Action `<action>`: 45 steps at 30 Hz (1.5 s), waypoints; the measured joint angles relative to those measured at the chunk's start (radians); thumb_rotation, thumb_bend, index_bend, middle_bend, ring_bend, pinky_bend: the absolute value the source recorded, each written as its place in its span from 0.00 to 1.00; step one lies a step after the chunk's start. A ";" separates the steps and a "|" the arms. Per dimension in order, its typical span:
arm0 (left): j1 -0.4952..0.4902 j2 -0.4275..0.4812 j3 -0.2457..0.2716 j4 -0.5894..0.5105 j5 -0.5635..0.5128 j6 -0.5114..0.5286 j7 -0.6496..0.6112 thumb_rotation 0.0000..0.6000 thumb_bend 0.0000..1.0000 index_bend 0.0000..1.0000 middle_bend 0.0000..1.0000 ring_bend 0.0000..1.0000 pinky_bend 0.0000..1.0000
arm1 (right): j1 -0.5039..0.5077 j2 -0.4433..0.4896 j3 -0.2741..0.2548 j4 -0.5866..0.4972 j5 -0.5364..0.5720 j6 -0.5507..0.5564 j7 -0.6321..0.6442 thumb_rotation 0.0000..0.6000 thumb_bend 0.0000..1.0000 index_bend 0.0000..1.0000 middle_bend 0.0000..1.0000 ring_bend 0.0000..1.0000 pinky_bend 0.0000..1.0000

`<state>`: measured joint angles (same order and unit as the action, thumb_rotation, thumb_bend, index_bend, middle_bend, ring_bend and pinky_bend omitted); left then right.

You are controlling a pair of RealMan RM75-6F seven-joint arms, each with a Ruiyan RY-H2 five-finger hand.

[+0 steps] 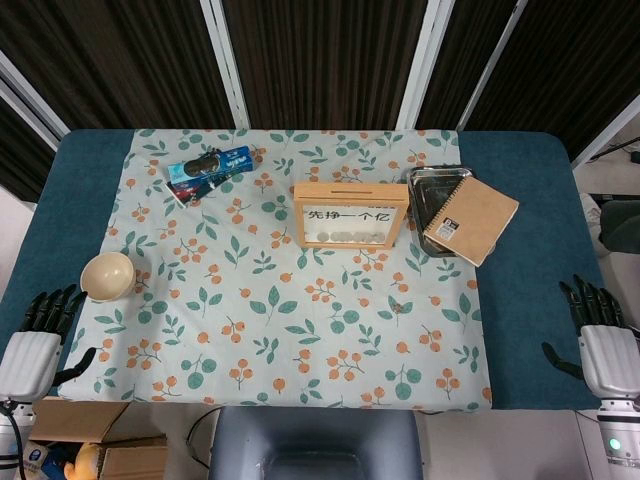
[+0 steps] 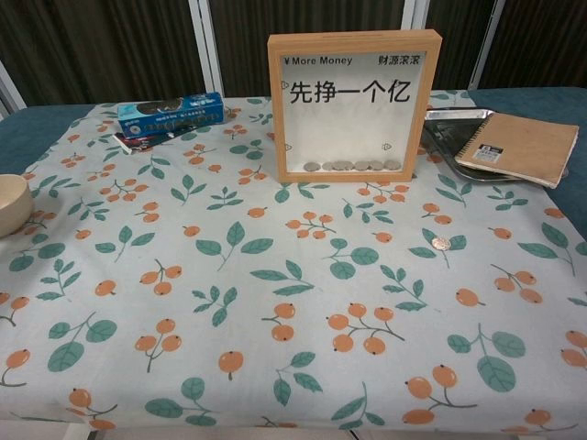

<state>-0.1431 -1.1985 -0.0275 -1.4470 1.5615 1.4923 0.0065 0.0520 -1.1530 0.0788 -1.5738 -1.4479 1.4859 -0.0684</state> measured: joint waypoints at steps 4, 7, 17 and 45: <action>0.001 0.002 -0.001 -0.005 -0.001 0.001 0.004 0.91 0.30 0.00 0.00 0.00 0.00 | 0.001 -0.001 -0.001 0.004 -0.003 -0.001 0.004 1.00 0.40 0.00 0.00 0.00 0.00; 0.005 0.003 0.001 -0.010 0.000 0.007 0.006 0.92 0.30 0.00 0.00 0.00 0.00 | 0.002 -0.004 -0.002 0.010 -0.007 -0.002 0.008 1.00 0.40 0.00 0.00 0.00 0.00; 0.003 0.008 -0.001 -0.013 -0.001 0.005 0.002 0.93 0.30 0.00 0.00 0.00 0.00 | 0.004 -0.012 0.002 0.018 -0.002 -0.006 0.012 1.00 0.40 0.00 0.00 0.00 0.00; 0.006 -0.011 0.006 0.000 -0.002 -0.001 0.004 0.92 0.30 0.00 0.00 0.00 0.00 | 0.294 -0.133 0.073 0.042 0.066 -0.347 -0.247 1.00 0.40 0.00 0.00 0.00 0.00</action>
<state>-0.1368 -1.2094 -0.0216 -1.4470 1.5593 1.4914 0.0108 0.3464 -1.2856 0.1516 -1.5322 -1.3820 1.1387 -0.3158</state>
